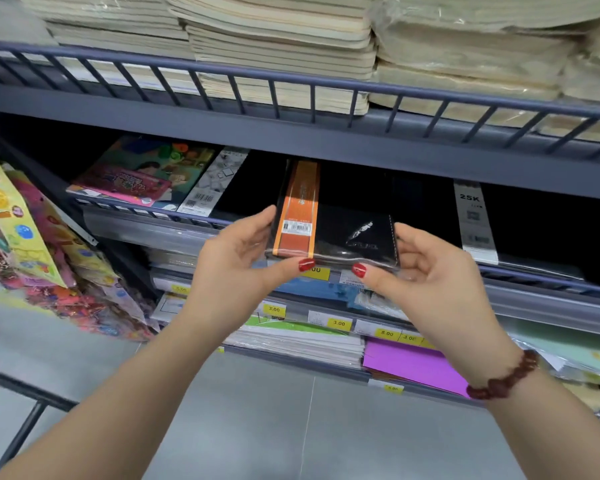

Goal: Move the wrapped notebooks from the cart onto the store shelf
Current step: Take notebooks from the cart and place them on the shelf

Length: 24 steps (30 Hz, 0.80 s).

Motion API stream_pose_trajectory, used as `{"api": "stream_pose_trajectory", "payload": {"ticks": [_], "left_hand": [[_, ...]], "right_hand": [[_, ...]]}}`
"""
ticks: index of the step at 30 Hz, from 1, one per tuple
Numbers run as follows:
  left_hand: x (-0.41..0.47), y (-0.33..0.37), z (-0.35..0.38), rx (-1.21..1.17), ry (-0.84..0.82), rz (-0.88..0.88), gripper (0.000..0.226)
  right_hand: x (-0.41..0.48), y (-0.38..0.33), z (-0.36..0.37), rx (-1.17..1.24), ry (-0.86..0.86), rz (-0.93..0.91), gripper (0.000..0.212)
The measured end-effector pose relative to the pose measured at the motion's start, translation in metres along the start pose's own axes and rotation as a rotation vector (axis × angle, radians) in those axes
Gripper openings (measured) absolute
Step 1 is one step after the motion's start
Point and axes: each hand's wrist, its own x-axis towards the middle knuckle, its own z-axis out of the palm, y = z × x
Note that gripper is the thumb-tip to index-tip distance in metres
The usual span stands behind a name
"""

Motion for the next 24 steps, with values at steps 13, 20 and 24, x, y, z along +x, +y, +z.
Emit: {"api": "stream_pose_trajectory", "payload": {"ticks": [13, 20, 24], "left_hand": [[0.072, -0.008, 0.013, 0.144, -0.024, -0.001, 0.067], [0.081, -0.019, 0.013, 0.034, -0.071, -0.039, 0.080], [0.080, -0.021, 0.013, 0.037, -0.060, -0.046, 0.079]], "right_hand": [[0.054, 0.025, 0.009, -0.231, 0.266, 0.036, 0.069], [0.059, 0.034, 0.010, -0.233, 0.306, 0.032, 0.055], [0.056, 0.037, 0.009, -0.213, 0.294, 0.033, 0.053]]}}
